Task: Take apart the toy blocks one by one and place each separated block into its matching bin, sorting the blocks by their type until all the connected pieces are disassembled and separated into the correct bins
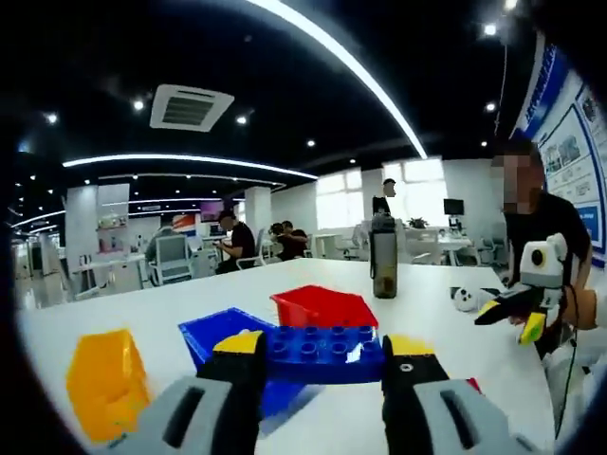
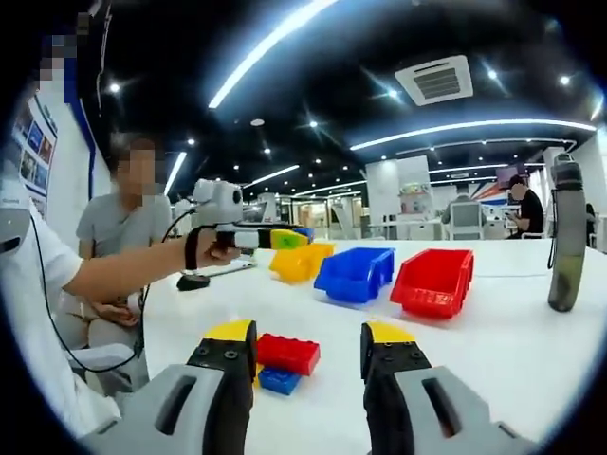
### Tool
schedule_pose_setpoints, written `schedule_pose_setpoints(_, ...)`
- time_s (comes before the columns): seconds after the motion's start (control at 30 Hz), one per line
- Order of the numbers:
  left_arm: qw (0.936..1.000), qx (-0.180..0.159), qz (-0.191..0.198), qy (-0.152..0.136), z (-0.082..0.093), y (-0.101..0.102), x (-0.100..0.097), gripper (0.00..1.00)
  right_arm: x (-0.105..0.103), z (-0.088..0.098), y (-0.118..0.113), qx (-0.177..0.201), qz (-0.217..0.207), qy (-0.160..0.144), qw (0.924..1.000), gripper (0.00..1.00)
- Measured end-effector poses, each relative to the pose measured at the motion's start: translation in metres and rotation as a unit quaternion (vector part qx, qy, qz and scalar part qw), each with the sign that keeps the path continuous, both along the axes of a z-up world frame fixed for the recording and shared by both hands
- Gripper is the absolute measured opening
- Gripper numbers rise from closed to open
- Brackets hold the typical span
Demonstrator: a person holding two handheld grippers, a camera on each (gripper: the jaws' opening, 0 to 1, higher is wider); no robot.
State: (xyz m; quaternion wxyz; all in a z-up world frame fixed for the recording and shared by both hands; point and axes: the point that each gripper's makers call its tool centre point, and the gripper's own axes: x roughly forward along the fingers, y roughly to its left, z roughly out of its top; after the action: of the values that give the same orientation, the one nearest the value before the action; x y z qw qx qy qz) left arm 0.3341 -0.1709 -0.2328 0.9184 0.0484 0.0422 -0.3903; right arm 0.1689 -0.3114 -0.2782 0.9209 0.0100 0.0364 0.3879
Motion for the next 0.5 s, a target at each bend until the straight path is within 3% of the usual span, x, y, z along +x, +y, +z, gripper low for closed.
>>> schedule_pose_setpoints(0.03, 1.0000, 0.004, 0.008, 0.000, -0.001, 0.001, 0.005, 0.49, 0.000, 0.000, 0.000, 0.000, 0.000, 0.000, 1.0000, 0.45)
schedule_pose_setpoints(0.07, 0.9995, 0.007, 0.030, 0.005, -0.003, 0.004, 0.022, 0.49, 0.000, 0.000, 0.002, -0.001, 0.003, 0.000, 1.0000, 0.45)
schedule_pose_setpoints(0.23, 0.9979, 0.008, 0.060, 0.025, -0.016, -0.004, 0.064, 0.49, 0.000, -0.001, 0.005, -0.002, 0.006, 0.001, 1.0000, 0.45)
schedule_pose_setpoints(0.5, 0.9955, 0.011, 0.091, 0.024, -0.029, -0.004, 0.089, 0.50, 0.000, -0.005, 0.001, -0.005, 0.002, 0.003, 1.0000, 0.44)
